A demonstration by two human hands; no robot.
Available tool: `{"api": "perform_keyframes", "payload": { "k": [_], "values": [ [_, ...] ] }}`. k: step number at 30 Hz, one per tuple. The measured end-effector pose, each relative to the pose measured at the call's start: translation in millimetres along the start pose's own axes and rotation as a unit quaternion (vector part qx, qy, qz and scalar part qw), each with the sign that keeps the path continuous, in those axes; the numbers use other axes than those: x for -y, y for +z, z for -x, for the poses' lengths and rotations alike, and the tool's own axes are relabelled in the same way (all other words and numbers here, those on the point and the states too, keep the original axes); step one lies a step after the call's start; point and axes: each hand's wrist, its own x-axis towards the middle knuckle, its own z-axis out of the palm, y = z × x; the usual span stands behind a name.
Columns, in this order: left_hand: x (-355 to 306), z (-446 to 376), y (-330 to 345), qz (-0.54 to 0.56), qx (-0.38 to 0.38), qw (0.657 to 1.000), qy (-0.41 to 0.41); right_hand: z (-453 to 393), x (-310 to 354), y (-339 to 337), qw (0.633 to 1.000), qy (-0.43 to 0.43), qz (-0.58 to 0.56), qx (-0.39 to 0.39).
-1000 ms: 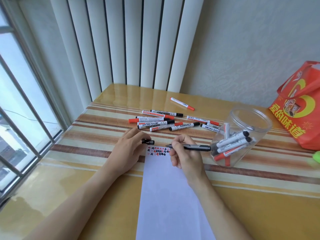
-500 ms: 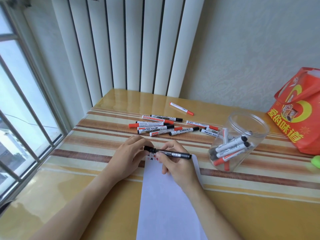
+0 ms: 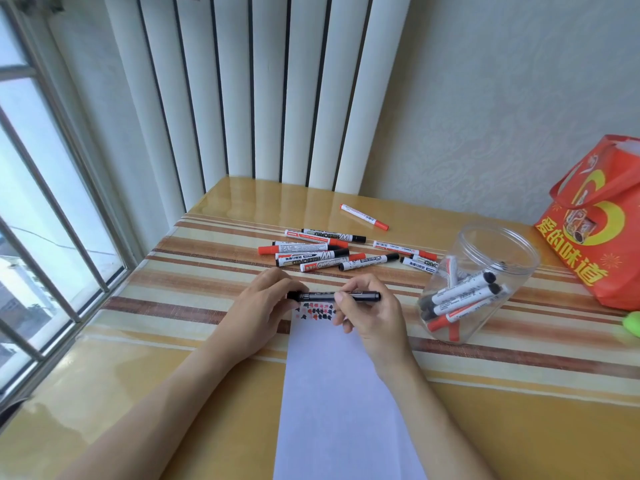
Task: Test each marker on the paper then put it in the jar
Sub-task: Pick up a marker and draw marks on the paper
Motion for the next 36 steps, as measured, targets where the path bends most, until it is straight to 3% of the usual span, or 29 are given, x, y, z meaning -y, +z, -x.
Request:
{"api": "perform_keyframes", "payload": {
  "k": [3, 5, 8, 12, 22, 28, 33, 36],
  "values": [
    [3, 0, 2, -0.027, -0.011, 0.999, -0.020, -4, -1, -11, 0.992, -0.030, 0.116, 0.030],
    [4, 0, 5, -0.046, -0.011, 0.999, -0.016, -4, -7, -15, 0.968, -0.073, 0.236, 0.033],
    [4, -1, 6, -0.065, -0.006, 0.998, -0.004, 0, -11, -11, 0.937, -0.139, 0.316, 0.045],
    [4, -1, 5, -0.065, -0.005, 0.998, 0.008, -1, -13, -7, 0.924, -0.182, 0.334, 0.024],
    [3, 0, 3, -0.059, -0.027, 0.997, 0.047, 2, -10, -6, 0.934, -0.147, 0.324, 0.035],
    [4, 0, 4, -0.065, -0.022, 0.995, 0.077, 2, -1, -6, 0.921, -0.123, 0.366, 0.048],
    [2, -1, 5, -0.058, 0.007, 0.995, 0.078, -2, 28, -9, 0.918, -0.109, 0.380, 0.032],
    [-2, 0, 3, -0.012, 0.051, 0.998, 0.030, -5, 65, -14, 0.941, -0.085, 0.327, 0.030]
  ]
}}
